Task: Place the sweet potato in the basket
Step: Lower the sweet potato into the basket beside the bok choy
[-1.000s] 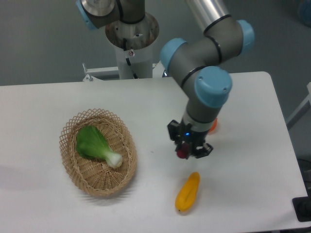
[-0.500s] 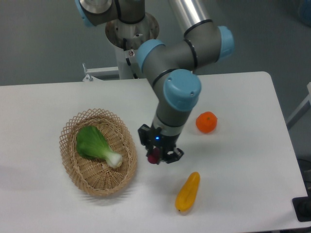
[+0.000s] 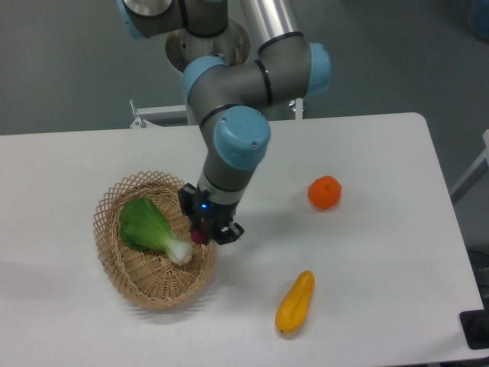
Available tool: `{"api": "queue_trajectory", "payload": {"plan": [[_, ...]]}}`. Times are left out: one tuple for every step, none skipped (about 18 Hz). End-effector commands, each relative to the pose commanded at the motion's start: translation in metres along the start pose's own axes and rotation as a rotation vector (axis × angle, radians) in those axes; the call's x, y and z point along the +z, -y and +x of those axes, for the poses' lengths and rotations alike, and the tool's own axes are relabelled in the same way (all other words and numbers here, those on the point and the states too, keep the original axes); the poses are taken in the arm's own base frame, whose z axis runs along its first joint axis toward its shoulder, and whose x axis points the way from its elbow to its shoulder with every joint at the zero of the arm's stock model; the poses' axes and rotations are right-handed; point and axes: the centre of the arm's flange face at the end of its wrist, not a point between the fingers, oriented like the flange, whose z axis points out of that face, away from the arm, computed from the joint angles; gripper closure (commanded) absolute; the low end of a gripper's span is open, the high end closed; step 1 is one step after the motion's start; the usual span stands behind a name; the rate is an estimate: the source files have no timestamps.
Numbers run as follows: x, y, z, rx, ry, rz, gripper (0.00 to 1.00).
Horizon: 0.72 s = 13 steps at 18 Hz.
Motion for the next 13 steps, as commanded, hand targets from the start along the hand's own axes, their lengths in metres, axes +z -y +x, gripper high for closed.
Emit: {"api": "queue_trajectory", "payload": {"plan": [[0.004,0.001,0.007,0.008,-0.005,-0.003,0.93],[0.006,0.004,0.011,0.016,-0.010,-0.005,0.93],[0.007,0.008,0.016,0.025,-0.013,-0.005,0.93],[0.009,0.010,0.020,0.026,-0.016,-0.007,0.93],[0.010,0.011,0.021,0.022,-0.018,-0.008,0.92],[0.013,0.012,0.025,0.025,-0.023,-0.012,0.91],[0.018,0.013,0.030,0.031,-0.030,-0.016,0.89],[0.020,0.013,0.032,0.034,-0.031,-0.016,0.86],[0.023,0.012,0.034,0.034,-0.036,-0.021,0.83],[0.026,0.010,0.035,0.033,-0.041,-0.024,0.81],[0.026,0.010,0.035,0.033,-0.041,-0.024,0.80],[0.026,0.010,0.034,0.034,-0.039,-0.024,0.76],[0.025,0.011,0.034,0.034,-0.038,-0.023,0.66]]}}
